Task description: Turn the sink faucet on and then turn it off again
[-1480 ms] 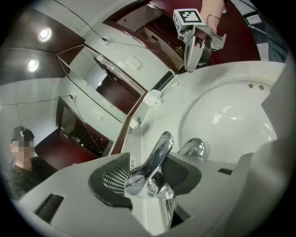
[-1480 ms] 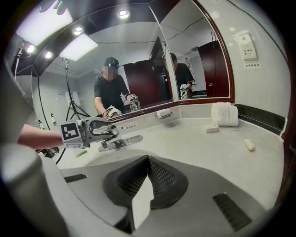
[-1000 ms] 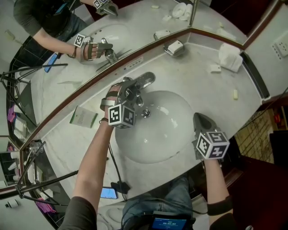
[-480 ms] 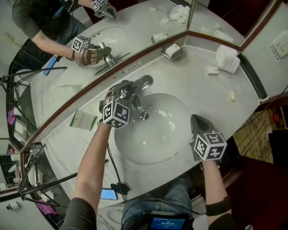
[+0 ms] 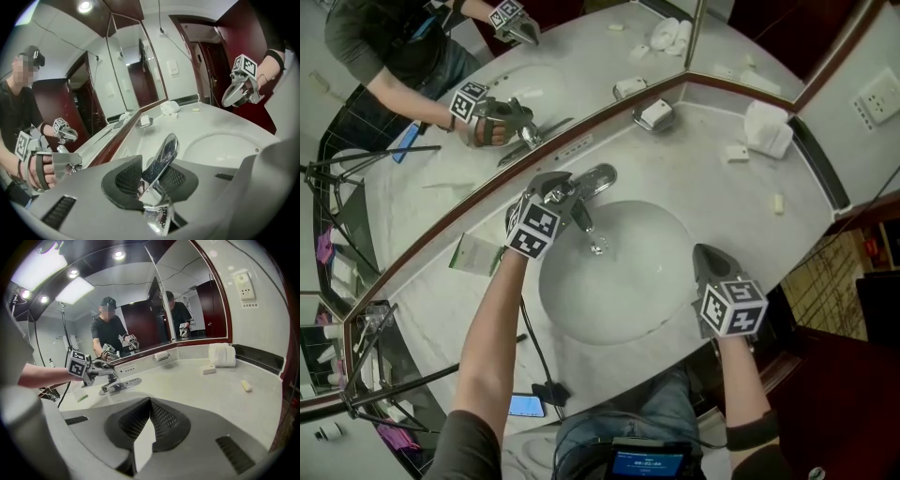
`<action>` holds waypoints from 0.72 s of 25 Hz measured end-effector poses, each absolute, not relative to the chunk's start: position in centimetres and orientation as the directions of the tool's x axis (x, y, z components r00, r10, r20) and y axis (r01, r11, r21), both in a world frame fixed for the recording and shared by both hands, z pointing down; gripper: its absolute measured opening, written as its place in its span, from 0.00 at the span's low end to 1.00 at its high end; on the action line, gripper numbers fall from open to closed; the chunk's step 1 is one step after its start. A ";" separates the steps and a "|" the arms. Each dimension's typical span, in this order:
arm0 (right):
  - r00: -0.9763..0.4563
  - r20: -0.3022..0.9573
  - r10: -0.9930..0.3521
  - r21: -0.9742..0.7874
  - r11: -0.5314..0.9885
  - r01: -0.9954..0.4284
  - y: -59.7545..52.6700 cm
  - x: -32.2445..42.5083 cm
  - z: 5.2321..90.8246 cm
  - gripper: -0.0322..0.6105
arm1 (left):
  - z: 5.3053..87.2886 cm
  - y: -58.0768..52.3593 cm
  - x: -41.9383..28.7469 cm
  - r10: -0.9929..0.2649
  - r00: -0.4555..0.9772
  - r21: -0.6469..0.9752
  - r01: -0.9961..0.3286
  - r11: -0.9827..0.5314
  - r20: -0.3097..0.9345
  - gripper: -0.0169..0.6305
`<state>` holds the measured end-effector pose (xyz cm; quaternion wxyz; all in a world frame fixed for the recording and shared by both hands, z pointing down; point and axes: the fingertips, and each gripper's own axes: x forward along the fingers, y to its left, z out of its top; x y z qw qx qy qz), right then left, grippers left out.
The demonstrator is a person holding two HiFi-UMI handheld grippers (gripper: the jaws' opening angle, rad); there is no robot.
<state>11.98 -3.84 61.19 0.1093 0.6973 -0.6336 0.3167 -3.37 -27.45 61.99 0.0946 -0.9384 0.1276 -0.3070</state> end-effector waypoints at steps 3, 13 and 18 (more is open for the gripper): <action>-0.009 0.579 -0.815 -0.254 -0.170 -0.952 -3.8 11.9 61.1 0.08 | 62.0 -27.4 -3.4 -0.301 0.774 -0.259 -0.183 -0.948 0.557 0.16; -0.031 0.590 -0.807 -0.279 -0.168 -0.945 -2.9 12.0 61.6 0.08 | 61.5 -27.3 -3.6 -0.354 0.750 -0.290 -0.224 -0.931 0.559 0.17; -0.042 0.598 -0.800 -0.288 -0.166 -0.943 -2.2 11.5 61.5 0.08 | 60.8 -25.5 -4.5 -0.372 0.728 -0.313 -0.224 -0.923 0.576 0.17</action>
